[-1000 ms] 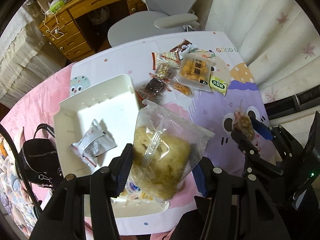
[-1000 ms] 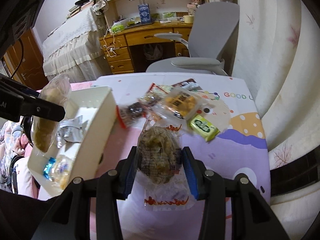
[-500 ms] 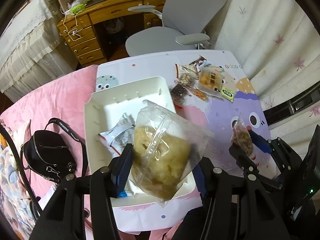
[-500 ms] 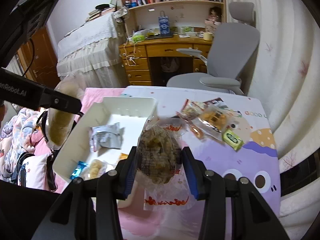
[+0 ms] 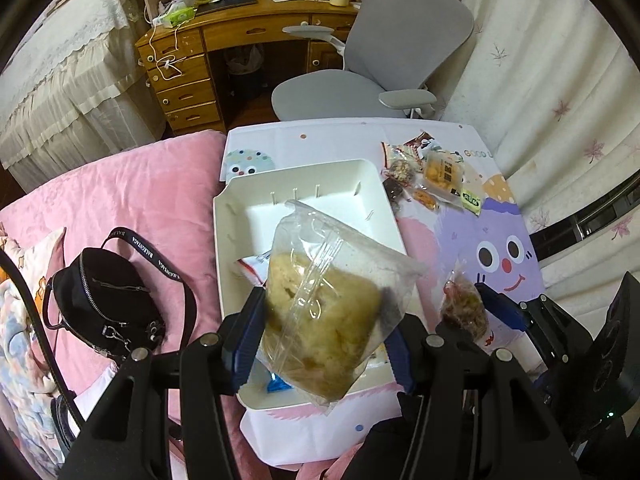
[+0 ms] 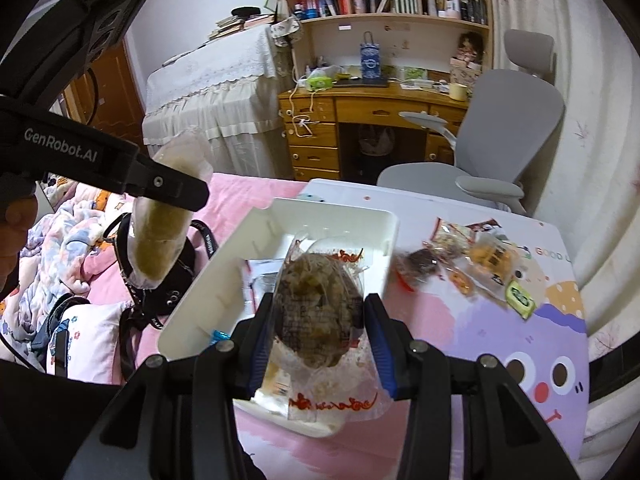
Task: Organize snacks
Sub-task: 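Carry the puffed rice bag and nut packet into the tray and open both tools, then withdraw both tools from the tray toward the remaining snacks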
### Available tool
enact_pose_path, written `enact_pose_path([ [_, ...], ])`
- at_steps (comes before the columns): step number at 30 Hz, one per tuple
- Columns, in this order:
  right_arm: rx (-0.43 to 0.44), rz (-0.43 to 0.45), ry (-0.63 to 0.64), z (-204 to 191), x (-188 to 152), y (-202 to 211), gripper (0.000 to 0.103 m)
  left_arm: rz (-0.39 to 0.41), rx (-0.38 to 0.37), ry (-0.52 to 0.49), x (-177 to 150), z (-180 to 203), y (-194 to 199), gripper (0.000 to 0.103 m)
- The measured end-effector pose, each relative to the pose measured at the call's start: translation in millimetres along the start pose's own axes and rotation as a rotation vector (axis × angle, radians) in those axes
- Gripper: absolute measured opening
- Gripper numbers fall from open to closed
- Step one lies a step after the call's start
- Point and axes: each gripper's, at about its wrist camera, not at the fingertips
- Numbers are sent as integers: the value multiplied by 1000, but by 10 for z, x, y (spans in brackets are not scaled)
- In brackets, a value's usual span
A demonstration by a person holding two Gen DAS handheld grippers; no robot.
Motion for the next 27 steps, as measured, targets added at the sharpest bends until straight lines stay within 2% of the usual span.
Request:
enact_pose_path([
  [4, 7, 6, -2, -147, 2, -30, 46, 13, -20, 10, -94, -120, 0, 55],
  [7, -7, 11, -19, -192, 13, -62, 53, 39, -24, 0, -155, -155, 32, 75],
  [8, -15, 11, -25, -202, 12, -69, 61, 48, -23, -4, -171, -161, 52, 76],
  [9, -23, 12, -31, -213, 9, -72, 65, 56, -26, -8, -185, -166, 74, 76],
  [11, -26, 13, -40, -238, -3, -70, 65, 65, -34, -5, -204, -179, 95, 81],
  [18, -57, -25, -59, -247, -124, -59, 65, 57, -66, 9, -277, -185, 22, 84],
  [27, -114, -99, -113, -47, -341, -11, 65, -33, -124, 38, -527, -31, -266, 84],
])
Point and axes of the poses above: each gripper's, at about its wrist camera, not at the fingertips, and y roughly against the way its jaws point, z to its right, x to its top, and after that the axes turned 9 degrees about -y, right-handed
